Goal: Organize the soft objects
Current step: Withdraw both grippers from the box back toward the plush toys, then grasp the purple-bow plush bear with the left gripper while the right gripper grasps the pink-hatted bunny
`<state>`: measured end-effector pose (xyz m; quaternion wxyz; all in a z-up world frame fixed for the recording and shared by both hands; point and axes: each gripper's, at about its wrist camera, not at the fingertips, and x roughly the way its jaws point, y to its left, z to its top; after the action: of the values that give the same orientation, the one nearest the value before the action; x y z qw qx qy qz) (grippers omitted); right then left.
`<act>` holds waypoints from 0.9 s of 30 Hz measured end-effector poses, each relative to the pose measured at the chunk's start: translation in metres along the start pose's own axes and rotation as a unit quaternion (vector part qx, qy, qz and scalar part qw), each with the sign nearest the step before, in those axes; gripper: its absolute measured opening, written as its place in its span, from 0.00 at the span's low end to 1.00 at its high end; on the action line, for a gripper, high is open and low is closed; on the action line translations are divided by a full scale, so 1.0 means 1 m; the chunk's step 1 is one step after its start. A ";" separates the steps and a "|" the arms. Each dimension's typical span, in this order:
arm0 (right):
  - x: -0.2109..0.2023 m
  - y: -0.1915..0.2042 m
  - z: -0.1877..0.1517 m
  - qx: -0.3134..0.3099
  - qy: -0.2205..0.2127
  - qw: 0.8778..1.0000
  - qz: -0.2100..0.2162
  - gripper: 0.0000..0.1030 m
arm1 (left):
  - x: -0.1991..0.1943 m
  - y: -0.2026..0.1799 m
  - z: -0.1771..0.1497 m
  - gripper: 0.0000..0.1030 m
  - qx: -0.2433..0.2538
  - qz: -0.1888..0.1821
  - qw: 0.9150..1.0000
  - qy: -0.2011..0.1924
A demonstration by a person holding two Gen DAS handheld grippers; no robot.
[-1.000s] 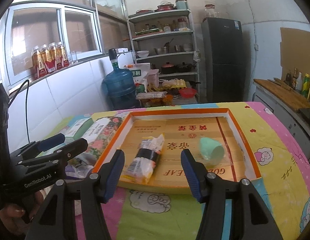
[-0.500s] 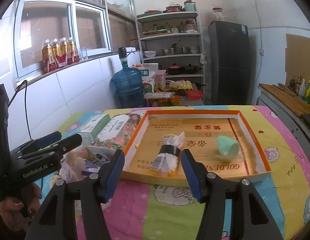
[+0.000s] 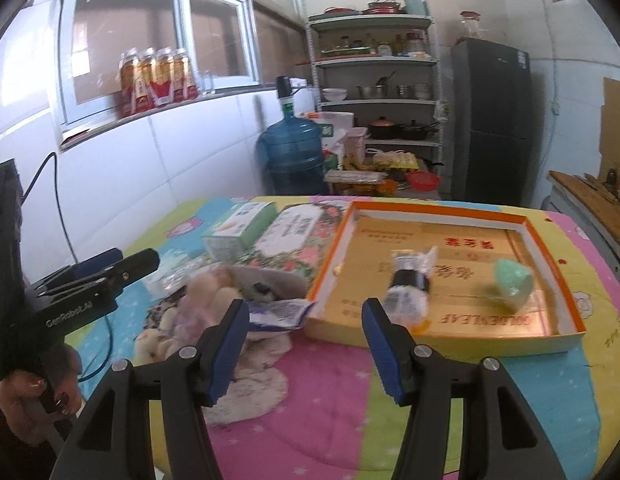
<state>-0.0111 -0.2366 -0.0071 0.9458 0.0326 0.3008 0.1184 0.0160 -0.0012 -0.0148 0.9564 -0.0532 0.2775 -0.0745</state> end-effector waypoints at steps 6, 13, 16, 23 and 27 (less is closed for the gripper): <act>0.013 0.029 -0.014 -0.010 0.022 0.999 0.026 0.57 | 0.002 0.023 -0.008 0.74 -0.016 0.008 1.000 0.007; 0.024 0.049 -0.025 -0.007 0.037 0.998 0.047 0.57 | 0.003 0.035 -0.021 0.74 -0.016 0.004 1.000 0.015; 0.030 0.052 -0.028 0.001 0.047 0.997 0.056 0.57 | 0.003 0.042 -0.024 0.74 -0.022 0.005 1.000 0.017; 0.041 0.056 -0.036 0.024 0.065 0.994 0.087 0.57 | 0.004 0.055 -0.029 0.74 -0.032 0.005 0.999 0.018; 0.048 0.055 -0.037 0.038 0.074 0.992 0.094 0.57 | 0.006 0.059 -0.031 0.74 -0.034 0.004 0.999 0.019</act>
<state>-0.0059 -0.1718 -0.0570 0.9038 0.0873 0.3698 0.1971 0.0112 0.0541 -0.0524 0.9489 -0.0833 0.2980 -0.0624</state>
